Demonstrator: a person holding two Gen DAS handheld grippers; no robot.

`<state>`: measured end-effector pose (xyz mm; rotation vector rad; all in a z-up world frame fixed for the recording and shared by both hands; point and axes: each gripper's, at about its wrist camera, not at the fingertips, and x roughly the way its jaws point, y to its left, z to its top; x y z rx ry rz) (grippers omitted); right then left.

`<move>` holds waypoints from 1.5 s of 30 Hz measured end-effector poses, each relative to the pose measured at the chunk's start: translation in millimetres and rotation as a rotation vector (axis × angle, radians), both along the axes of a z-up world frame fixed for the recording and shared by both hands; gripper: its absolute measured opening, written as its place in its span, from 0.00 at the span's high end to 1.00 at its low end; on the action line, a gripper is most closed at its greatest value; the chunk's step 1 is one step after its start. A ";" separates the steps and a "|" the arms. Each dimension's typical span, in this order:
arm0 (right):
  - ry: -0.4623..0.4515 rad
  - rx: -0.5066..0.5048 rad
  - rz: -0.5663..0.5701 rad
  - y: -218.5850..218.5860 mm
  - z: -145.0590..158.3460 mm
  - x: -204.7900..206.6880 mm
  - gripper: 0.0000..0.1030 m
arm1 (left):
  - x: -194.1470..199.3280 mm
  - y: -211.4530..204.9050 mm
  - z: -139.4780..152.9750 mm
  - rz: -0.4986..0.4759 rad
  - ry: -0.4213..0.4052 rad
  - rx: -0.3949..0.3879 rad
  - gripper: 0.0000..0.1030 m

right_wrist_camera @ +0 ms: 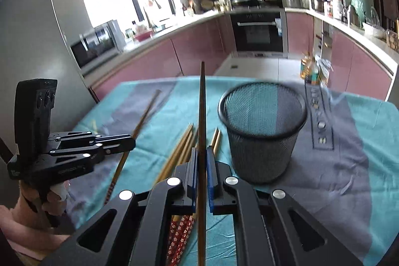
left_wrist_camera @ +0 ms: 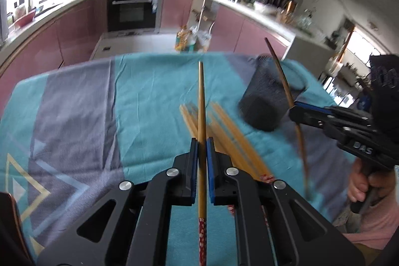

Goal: Organize utensils
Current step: 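Lift the chopsticks upright and lower them into the black mesh cup with both grippers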

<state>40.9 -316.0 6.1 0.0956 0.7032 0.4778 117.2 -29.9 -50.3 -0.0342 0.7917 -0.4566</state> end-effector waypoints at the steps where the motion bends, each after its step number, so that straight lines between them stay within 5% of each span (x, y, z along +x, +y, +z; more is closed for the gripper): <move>1: -0.015 0.013 -0.002 -4.2 6.5 -1.0 0.94 | -1.9 1.3 7.5 -0.008 -0.010 -0.016 0.93; 15: -0.212 0.100 -0.024 -44.4 86.1 6.8 0.94 | -15.5 -8.1 127.3 -0.105 -0.215 -0.226 0.93; 23: -0.301 0.095 -0.063 -63.9 120.6 19.2 0.94 | -2.0 -49.7 177.7 -0.138 -0.305 -0.241 0.93; 27: -0.289 0.077 -0.082 -67.8 118.6 31.1 0.95 | 8.5 -73.2 172.3 -0.165 -0.267 -0.216 0.93; 35: -0.103 0.021 -0.048 -63.2 73.1 64.1 0.94 | 23.7 -112.1 124.4 -0.215 -0.114 -0.110 0.93; 45: 0.023 -0.011 -0.046 -53.5 45.1 88.0 0.94 | 52.5 -126.9 81.0 -0.222 -0.063 -0.052 0.92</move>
